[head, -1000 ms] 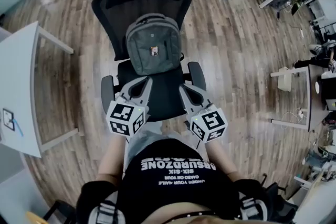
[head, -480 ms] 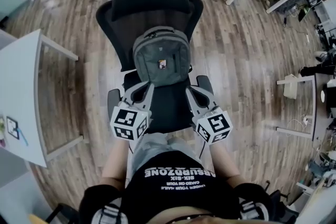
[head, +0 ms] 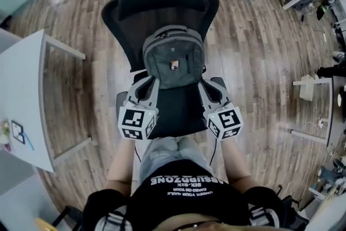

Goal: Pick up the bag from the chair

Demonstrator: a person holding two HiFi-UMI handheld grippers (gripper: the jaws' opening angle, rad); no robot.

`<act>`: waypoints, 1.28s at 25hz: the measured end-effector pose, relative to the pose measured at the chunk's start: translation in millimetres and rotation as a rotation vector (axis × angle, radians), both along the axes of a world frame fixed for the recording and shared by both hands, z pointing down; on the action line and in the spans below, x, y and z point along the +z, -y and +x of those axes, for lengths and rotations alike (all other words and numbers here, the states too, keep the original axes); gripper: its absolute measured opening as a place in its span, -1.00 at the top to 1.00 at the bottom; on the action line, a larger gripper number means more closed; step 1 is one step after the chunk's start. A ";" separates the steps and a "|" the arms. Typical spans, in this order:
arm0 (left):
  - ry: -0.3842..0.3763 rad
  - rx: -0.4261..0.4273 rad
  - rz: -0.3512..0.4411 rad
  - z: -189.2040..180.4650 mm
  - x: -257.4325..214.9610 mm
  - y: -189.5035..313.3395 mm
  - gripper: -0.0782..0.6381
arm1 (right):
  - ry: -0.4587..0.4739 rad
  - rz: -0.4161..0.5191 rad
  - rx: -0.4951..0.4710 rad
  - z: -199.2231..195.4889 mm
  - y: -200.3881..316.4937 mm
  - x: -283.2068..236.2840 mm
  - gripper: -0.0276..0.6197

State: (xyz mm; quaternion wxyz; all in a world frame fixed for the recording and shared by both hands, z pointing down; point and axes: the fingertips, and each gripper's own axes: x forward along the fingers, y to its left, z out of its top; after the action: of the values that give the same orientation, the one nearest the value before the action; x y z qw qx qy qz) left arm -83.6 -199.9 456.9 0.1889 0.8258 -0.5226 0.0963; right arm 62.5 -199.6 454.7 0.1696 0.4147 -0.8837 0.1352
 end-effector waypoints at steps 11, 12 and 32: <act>0.112 -0.087 -0.024 -19.1 32.6 38.0 0.72 | -0.114 0.000 -0.007 7.4 39.7 36.4 0.49; 0.116 -0.094 -0.024 -21.5 34.7 41.7 0.72 | -0.137 0.005 -0.013 7.6 43.0 39.9 0.45; 0.313 -0.080 -0.120 -55.9 117.8 94.7 0.25 | -0.388 0.022 -0.021 25.8 121.6 117.0 0.42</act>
State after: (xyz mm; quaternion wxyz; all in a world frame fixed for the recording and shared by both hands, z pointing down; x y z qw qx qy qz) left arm -139.5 -294.6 574.7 0.1579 0.7665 -0.5714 0.2472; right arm 88.3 -321.1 571.7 0.3334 0.4256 -0.8403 0.0411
